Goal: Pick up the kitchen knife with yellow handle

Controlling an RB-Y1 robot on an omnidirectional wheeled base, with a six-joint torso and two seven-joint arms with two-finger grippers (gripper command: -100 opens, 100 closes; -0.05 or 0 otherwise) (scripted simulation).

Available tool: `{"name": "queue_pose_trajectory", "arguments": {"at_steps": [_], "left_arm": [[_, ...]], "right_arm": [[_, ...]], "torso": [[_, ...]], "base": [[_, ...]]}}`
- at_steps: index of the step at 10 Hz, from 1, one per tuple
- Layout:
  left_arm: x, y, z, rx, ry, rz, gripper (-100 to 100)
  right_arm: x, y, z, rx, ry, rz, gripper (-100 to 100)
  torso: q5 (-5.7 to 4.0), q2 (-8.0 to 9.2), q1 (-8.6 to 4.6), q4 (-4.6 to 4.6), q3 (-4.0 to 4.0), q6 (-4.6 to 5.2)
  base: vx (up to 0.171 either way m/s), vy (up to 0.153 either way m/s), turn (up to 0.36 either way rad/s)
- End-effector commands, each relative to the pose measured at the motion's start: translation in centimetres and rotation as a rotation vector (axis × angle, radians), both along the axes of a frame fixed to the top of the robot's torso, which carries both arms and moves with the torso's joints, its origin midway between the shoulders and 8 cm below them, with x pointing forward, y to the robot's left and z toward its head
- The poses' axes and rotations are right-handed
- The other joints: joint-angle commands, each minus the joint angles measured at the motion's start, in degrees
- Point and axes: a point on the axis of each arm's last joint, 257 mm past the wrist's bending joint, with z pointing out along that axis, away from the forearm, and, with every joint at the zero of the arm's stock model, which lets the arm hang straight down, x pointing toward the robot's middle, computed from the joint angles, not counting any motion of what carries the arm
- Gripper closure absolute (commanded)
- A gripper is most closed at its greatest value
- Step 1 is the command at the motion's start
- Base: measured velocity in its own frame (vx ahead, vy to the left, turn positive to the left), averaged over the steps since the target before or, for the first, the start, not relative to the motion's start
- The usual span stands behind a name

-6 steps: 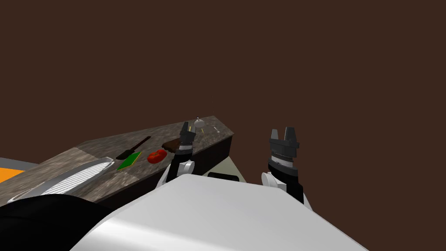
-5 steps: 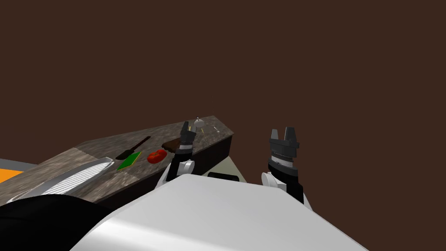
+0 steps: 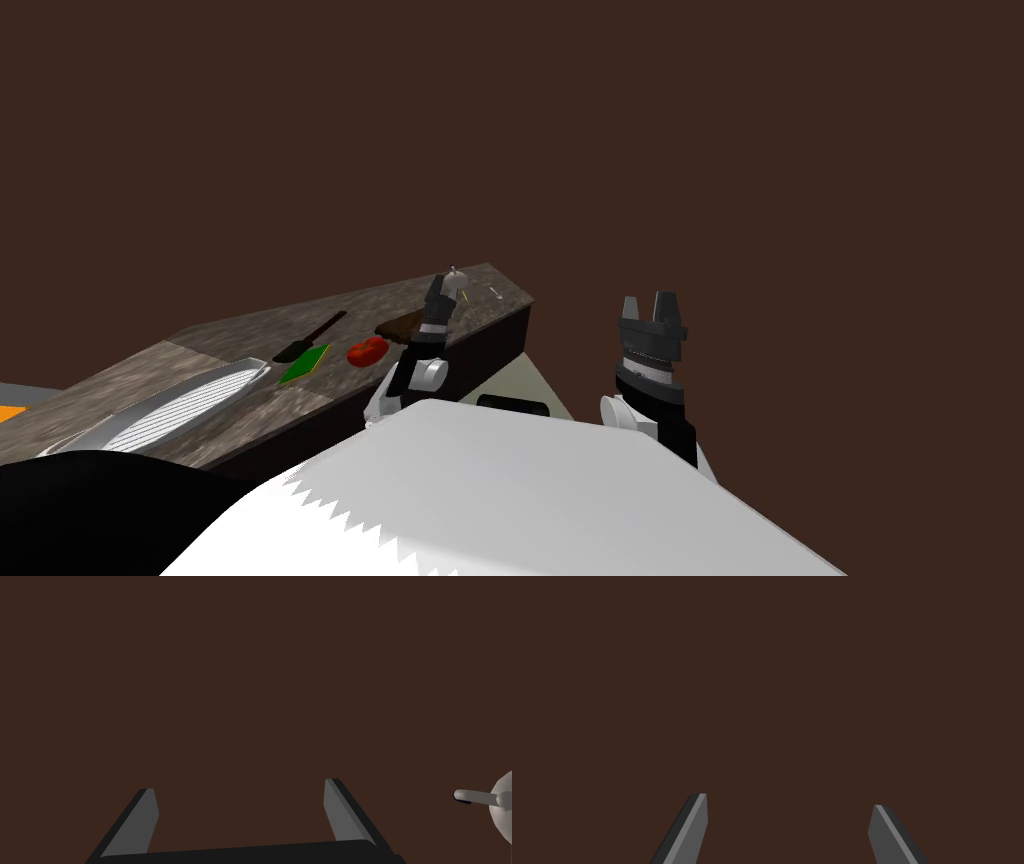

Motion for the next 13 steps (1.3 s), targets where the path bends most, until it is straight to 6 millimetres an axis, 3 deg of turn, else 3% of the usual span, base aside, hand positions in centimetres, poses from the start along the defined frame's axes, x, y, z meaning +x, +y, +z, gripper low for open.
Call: {"name": "queue_pose_trajectory", "arguments": {"at_steps": [1, 5, 13], "left_arm": [[1.6, -0.3, -0.8, 0.009, 0.038, -0.016, -100], [6.4, -1.2, -3.0, 0.043, 0.152, -0.058, -100], [12.2, -1.6, -7.4, 0.115, 0.353, -0.088, -100]], "right_arm": [[0.0, 0.0, 0.0, 0.0, 0.0, 0.0, 0], [0.0, 0.0, 0.0, 0.0, 0.0, 0.0, 0], [0.0, 0.0, 0.0, 0.0, 0.0, 0.0, 0]], "torso": [[0.0, 0.0, 0.0, 0.0, 0.0, 0.0], [0.01, 0.07, 0.03, 0.02, 0.05, 0.0], [0.0, -0.24, -0.01, -0.05, -0.13, -0.03]], "base": [[-0.148, 0.059, -0.106], [-0.152, 0.044, -0.128], [-0.072, 0.028, -0.081]]}}
